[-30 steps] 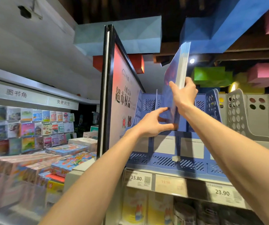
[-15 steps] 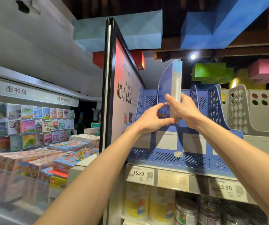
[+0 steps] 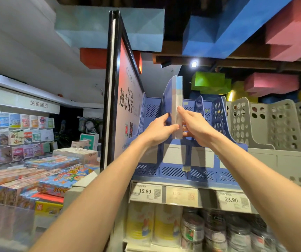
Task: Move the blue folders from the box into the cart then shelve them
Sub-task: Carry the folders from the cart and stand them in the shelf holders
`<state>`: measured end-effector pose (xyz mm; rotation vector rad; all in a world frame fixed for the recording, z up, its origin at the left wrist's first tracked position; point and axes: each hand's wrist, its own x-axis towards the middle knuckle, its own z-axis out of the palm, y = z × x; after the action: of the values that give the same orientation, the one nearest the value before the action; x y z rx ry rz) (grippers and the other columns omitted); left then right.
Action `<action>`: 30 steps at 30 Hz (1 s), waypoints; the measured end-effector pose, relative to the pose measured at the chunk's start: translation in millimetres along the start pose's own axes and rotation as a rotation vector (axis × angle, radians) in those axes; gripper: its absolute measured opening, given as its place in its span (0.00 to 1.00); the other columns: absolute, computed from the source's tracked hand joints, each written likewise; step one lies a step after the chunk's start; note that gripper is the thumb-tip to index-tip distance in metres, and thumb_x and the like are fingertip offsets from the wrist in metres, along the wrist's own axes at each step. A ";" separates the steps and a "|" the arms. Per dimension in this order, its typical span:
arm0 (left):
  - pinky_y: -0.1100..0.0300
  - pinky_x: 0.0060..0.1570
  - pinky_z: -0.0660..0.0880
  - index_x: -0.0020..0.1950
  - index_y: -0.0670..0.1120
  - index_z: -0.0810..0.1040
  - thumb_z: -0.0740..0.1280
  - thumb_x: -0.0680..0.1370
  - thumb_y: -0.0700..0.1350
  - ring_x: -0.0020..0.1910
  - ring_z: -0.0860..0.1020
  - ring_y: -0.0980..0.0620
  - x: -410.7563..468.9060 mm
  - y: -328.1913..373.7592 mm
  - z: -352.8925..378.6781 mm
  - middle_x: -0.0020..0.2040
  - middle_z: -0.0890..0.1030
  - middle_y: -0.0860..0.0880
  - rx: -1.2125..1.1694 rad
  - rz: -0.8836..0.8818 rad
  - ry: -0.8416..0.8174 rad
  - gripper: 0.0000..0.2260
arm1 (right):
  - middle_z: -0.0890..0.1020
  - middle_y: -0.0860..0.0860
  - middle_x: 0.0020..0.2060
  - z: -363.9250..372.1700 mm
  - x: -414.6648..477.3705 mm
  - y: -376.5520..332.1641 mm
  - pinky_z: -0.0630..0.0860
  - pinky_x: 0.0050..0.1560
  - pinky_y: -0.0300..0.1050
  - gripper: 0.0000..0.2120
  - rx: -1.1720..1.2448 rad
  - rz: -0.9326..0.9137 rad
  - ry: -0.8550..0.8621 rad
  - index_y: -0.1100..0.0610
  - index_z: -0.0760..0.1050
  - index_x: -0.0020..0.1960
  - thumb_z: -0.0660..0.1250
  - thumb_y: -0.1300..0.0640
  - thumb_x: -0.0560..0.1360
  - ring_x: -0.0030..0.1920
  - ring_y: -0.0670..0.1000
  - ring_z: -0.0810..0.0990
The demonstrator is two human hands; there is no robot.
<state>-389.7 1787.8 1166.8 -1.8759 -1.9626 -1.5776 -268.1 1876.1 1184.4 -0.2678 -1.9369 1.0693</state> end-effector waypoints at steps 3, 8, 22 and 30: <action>0.45 0.70 0.71 0.78 0.48 0.65 0.64 0.82 0.47 0.67 0.75 0.47 -2.5 -1.7 -4.5 0.70 0.76 0.47 -0.048 -0.019 -0.011 0.25 | 0.87 0.51 0.43 7.5 -6.5 -2.6 0.79 0.38 0.43 0.18 0.044 0.027 -0.033 0.54 0.80 0.58 0.56 0.44 0.84 0.37 0.47 0.84; 0.46 0.66 0.74 0.78 0.46 0.65 0.63 0.77 0.45 0.67 0.75 0.45 -2.4 1.0 -8.2 0.72 0.74 0.45 -0.100 -0.002 0.019 0.28 | 0.86 0.57 0.46 30.3 -2.5 -5.5 0.77 0.36 0.47 0.19 0.064 0.010 0.110 0.60 0.79 0.60 0.56 0.47 0.84 0.37 0.50 0.82; 0.54 0.63 0.75 0.78 0.46 0.65 0.61 0.83 0.41 0.68 0.76 0.46 -39.2 15.8 -10.5 0.72 0.74 0.44 -0.191 -0.022 0.211 0.22 | 0.83 0.61 0.54 21.6 -49.8 -37.6 0.81 0.56 0.55 0.15 -0.022 0.113 0.144 0.61 0.76 0.58 0.57 0.51 0.84 0.49 0.58 0.84; 0.47 0.55 0.80 0.63 0.50 0.76 0.65 0.79 0.43 0.46 0.84 0.46 -106.4 47.2 -13.4 0.47 0.85 0.48 -0.105 -0.031 0.325 0.13 | 0.87 0.53 0.42 10.7 -107.4 -42.0 0.82 0.50 0.47 0.10 -0.181 -0.033 0.271 0.57 0.80 0.51 0.63 0.53 0.80 0.43 0.49 0.86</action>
<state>-331.9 1689.7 1139.1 -1.5040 -1.8084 -1.8862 -204.4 1785.7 1150.2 -0.4554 -1.7862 0.7916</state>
